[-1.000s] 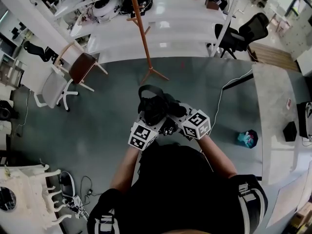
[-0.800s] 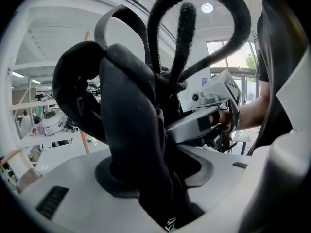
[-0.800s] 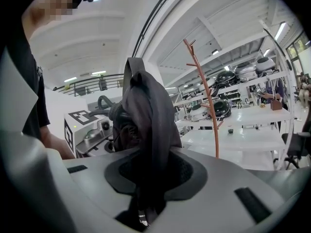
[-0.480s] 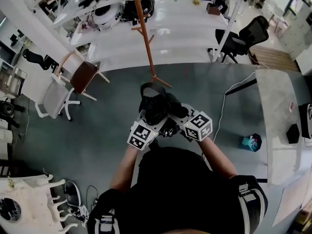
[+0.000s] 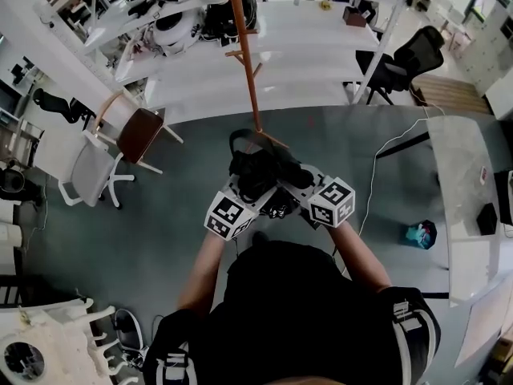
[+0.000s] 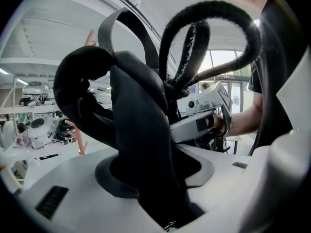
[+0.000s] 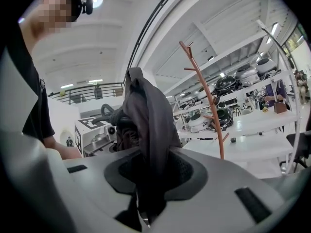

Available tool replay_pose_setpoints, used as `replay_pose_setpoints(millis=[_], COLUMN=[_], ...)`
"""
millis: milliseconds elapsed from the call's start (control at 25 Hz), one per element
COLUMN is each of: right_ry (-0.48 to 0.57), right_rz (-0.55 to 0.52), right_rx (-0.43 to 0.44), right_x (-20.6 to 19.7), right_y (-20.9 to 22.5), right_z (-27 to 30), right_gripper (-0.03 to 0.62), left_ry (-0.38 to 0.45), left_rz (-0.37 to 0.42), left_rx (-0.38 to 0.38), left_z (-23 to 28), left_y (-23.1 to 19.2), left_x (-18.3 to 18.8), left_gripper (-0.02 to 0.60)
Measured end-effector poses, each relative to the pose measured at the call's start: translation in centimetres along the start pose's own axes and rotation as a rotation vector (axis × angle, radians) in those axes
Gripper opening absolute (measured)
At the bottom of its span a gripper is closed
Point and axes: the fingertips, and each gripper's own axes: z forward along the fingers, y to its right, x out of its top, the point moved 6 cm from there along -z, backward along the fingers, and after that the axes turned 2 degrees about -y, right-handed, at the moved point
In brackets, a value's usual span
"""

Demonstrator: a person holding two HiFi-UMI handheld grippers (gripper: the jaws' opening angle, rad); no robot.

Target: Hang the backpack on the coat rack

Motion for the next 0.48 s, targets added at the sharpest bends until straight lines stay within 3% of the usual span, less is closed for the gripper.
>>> replay_pose_setpoints(millis=[200,480], right_ry=[0.014,0.034], right_rz=[-0.001,0.012], right_rx=[0.020,0.001], right_x=[1.3,2.4], right_y=[-0.5,-1.1], right_z=[3.2,6.7], right_gripper=[0.121,0.121], left_ry=[0.036,0.054], left_rz=[0.000,0.048], left_rx=[-0.077,-0.098], left_z=[-1.9,-4.0], left_y=[-3.4,-6.8], left_x=[-0.1,-0.1], left_gripper=[0.218,0.216])
